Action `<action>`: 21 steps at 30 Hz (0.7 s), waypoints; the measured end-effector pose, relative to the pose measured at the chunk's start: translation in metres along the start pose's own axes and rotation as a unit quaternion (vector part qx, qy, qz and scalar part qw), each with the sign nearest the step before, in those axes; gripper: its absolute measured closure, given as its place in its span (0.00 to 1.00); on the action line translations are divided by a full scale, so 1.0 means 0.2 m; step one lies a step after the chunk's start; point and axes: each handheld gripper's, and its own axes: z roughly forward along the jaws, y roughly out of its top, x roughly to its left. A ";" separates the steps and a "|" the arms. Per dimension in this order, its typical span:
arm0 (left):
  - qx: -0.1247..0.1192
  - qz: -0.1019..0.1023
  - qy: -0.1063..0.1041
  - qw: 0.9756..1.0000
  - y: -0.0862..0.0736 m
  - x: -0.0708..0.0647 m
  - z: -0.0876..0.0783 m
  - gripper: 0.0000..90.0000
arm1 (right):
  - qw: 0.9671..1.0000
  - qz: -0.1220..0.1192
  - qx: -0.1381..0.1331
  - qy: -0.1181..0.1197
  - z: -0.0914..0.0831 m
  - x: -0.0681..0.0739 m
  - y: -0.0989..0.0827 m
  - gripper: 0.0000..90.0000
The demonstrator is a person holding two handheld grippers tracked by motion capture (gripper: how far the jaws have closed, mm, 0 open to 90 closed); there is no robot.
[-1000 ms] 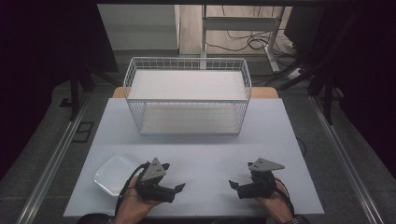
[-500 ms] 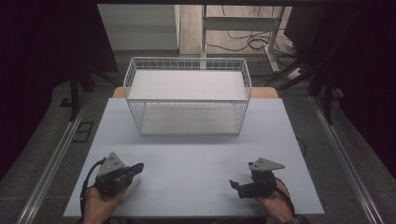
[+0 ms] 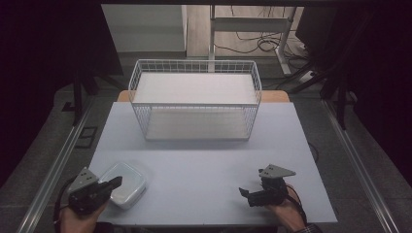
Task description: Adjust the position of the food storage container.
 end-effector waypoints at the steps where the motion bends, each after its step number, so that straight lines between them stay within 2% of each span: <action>1: -0.004 -0.009 0.003 1.000 -0.03 0.02 -0.03 1.00 | 1.000 -0.002 0.002 0.001 0.00 0.00 0.00 0.00; 7: 0.005 -0.022 0.007 1.000 -0.12 0.08 -0.08 1.00 | 1.000 -0.006 0.009 0.000 0.01 0.00 0.00 0.00; 10: 0.011 -0.027 0.011 1.000 -0.14 0.10 -0.10 1.00 | 1.000 -0.007 0.015 -0.003 0.01 0.00 -0.01 0.00; 11: 0.013 -0.031 -0.001 0.999 -0.16 0.11 -0.11 1.00 | 1.000 -0.008 0.017 -0.003 0.01 0.00 -0.01 0.00; 12: 0.013 -0.031 -0.001 0.999 -0.16 0.11 -0.11 1.00 | 1.000 -0.008 0.017 -0.003 0.01 0.00 -0.01 0.00; 13: 0.010 -0.037 -0.015 0.999 -0.17 0.12 -0.12 1.00 | 1.000 -0.008 0.017 -0.003 0.01 0.00 -0.01 0.00; 14: 0.010 -0.037 -0.015 0.999 -0.17 0.12 -0.12 1.00 | 1.000 -0.008 0.017 -0.003 0.01 0.00 -0.01 0.00; 16: 0.011 -0.034 -0.024 0.999 -0.17 0.11 -0.11 1.00 | 1.000 -0.009 0.018 -0.005 0.01 0.00 -0.01 0.00; 18: 0.023 -0.018 -0.032 0.999 -0.16 0.10 -0.12 1.00 | 1.000 -0.011 0.018 -0.007 0.01 0.00 -0.01 0.00; 19: 0.030 -0.010 -0.024 0.999 -0.15 0.09 -0.14 1.00 | 1.000 -0.011 0.017 -0.007 0.01 0.00 -0.01 0.00; 20: 0.030 -0.010 -0.024 0.999 -0.15 0.09 -0.14 1.00 | 1.000 -0.011 0.017 -0.007 0.01 0.00 -0.01 0.00; 21: 0.029 -0.013 -0.043 0.999 -0.15 0.09 -0.15 1.00 | 1.000 -0.011 0.017 -0.007 0.01 0.00 -0.01 0.00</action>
